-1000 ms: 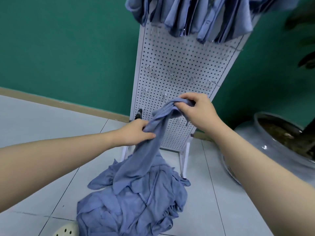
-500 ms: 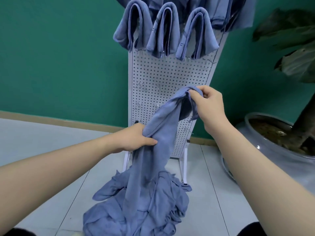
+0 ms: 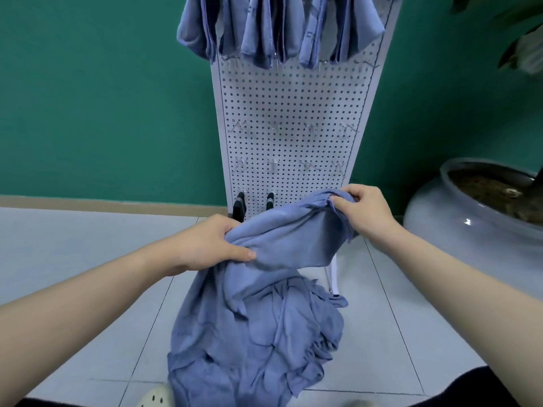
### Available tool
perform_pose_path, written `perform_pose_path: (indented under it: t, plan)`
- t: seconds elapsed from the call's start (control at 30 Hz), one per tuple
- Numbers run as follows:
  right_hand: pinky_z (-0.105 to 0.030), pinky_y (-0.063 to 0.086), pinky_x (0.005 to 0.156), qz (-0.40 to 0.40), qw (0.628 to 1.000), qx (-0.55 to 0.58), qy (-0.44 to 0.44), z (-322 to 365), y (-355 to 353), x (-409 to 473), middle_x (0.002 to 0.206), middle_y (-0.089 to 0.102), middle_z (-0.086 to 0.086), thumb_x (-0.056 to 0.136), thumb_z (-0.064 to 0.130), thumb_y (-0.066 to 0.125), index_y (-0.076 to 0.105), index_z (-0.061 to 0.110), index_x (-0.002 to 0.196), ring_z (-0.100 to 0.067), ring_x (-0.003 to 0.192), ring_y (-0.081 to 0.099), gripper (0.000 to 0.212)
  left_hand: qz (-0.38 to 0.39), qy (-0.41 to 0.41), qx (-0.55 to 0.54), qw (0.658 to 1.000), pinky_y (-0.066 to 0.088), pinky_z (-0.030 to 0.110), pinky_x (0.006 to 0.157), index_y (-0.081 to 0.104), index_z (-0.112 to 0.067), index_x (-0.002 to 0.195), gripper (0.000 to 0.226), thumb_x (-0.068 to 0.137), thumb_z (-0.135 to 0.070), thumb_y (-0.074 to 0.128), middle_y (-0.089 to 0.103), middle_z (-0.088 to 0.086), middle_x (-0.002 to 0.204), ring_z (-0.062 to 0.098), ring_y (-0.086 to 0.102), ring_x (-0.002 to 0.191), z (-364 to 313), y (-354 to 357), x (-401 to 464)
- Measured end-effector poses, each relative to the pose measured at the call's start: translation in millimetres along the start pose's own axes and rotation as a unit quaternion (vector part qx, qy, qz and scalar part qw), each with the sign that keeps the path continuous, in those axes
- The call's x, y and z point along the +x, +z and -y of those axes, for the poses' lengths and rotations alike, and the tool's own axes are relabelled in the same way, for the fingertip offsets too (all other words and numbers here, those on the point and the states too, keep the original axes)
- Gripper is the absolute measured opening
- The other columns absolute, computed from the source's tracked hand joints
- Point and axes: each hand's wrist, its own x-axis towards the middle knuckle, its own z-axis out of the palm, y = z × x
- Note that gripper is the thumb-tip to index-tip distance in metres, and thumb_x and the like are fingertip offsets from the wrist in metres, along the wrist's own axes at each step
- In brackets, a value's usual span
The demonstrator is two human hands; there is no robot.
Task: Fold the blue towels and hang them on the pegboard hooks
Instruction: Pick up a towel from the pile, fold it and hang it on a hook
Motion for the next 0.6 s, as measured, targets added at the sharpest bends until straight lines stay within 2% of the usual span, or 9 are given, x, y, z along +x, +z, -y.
perform_pose_path:
  t: [0.1,0.23,0.33,0.47,0.53,0.6]
  plan:
    - [-0.032,0.051,0.067,0.023,1.000,-0.018,0.009,-11,5,2,0.083,0.074,-0.007,0.091,0.021,0.074,0.073,0.016,0.079,-0.019,0.074,0.063,0.013,0.009,0.010,-0.068,0.998,0.057,0.043,0.098,0.075,-0.013,0.108,0.016,0.095,-0.023,0.073,0.079,0.002,0.109,0.023,0.073,0.107,-2,-1,2]
    - [-0.023,0.050,0.076,0.040,0.997,-0.054,-0.022,-3,13,-2,0.090,0.076,0.002,0.091,0.016,0.074,0.076,0.017,0.088,-0.015,0.086,0.069,0.003,-0.042,0.007,-0.203,0.978,0.056,0.039,0.096,0.072,-0.008,0.115,0.019,0.099,-0.013,0.065,0.078,0.008,0.112,0.026,0.073,0.111,-8,-1,9]
    - [-0.010,0.048,0.071,0.075,0.994,-0.046,-0.060,16,19,-14,0.089,0.077,0.006,0.093,0.020,0.075,0.078,0.017,0.089,-0.010,0.085,0.070,0.006,-0.085,0.003,-0.280,0.956,0.053,0.044,0.102,0.070,-0.004,0.119,0.023,0.100,-0.015,0.064,0.076,0.014,0.116,0.029,0.071,0.113,-10,-1,12]
    - [-0.023,0.050,0.071,0.203,0.977,0.002,-0.064,41,31,-42,0.076,0.076,0.003,0.097,0.039,0.070,0.077,0.022,0.074,-0.009,0.071,0.065,0.029,-0.147,-0.013,-0.350,0.925,0.055,0.036,0.090,0.065,0.005,0.119,0.027,0.100,-0.013,0.063,0.076,0.018,0.112,0.024,0.073,0.097,-14,0,15]
    - [-0.022,0.055,0.075,0.267,0.962,0.042,-0.046,48,39,-56,0.080,0.078,0.003,0.099,0.042,0.064,0.080,0.016,0.083,-0.007,0.077,0.069,0.035,-0.158,-0.012,-0.376,0.913,0.056,0.040,0.093,0.062,0.009,0.121,0.030,0.101,-0.013,0.062,0.074,0.021,0.113,0.027,0.073,0.099,-15,2,16]
    - [-0.032,0.058,0.084,0.293,0.954,0.045,-0.042,50,48,-63,0.090,0.078,-0.003,0.100,0.047,0.061,0.079,0.008,0.092,-0.009,0.087,0.073,0.044,-0.154,-0.020,-0.387,0.909,0.054,0.050,0.100,0.061,0.008,0.122,0.031,0.101,-0.015,0.062,0.073,0.025,0.117,0.035,0.072,0.106,-16,4,16]
